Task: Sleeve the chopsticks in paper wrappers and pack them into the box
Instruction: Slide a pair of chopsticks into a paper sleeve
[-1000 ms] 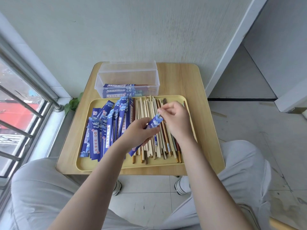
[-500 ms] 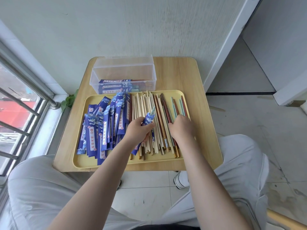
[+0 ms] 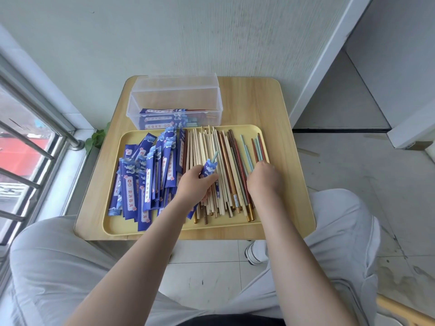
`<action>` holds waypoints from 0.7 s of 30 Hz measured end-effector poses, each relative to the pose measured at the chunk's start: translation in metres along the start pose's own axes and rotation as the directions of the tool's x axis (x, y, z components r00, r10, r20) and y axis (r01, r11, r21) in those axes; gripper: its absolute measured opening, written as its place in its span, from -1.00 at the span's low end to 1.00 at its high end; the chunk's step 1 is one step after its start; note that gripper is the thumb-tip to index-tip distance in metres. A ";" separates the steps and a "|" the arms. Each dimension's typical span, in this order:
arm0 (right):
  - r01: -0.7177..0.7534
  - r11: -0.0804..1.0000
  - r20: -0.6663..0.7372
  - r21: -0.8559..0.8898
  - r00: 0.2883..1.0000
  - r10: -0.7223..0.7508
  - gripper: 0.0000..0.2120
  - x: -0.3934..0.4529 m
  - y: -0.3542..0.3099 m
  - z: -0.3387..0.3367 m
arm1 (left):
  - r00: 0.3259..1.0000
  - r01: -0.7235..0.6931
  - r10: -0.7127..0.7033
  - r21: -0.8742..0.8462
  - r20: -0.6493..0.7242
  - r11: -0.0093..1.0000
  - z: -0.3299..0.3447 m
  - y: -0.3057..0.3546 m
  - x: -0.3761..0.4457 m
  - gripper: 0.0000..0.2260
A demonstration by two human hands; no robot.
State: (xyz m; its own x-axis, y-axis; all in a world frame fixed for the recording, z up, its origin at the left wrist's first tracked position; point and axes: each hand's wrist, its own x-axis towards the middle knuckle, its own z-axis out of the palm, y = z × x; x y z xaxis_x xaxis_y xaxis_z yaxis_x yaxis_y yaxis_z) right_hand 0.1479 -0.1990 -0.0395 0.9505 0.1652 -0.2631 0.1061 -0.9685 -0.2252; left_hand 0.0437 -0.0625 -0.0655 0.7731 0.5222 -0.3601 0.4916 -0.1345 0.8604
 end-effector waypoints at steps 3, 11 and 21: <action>0.018 1.000 0.010 0.003 1.000 -0.018 -0.84 0.002 -0.002 -0.004 | 1.000 0.001 -0.001 0.008 0.001 1.000 0.000 0.001 0.000 -0.83; 0.246 0.947 -0.241 0.205 0.951 -0.195 -0.86 -0.001 0.001 -0.017 | 1.000 -0.003 0.004 -0.030 0.006 1.000 -0.008 0.004 -0.004 -0.77; 0.336 0.261 -0.336 0.905 0.941 -0.043 -0.81 -0.010 -0.012 -0.063 | 0.999 -0.036 0.038 0.066 -0.027 0.997 -0.011 0.005 -0.006 -0.77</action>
State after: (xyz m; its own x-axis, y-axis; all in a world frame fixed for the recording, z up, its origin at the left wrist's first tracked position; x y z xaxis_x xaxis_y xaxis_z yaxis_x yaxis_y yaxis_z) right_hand 0.1559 -0.2004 0.0252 0.9879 0.1341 0.0778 0.0823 -0.0286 -0.9962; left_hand 0.0371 -0.0573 -0.0549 0.7801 0.5394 -0.3171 0.4888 -0.2090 0.8470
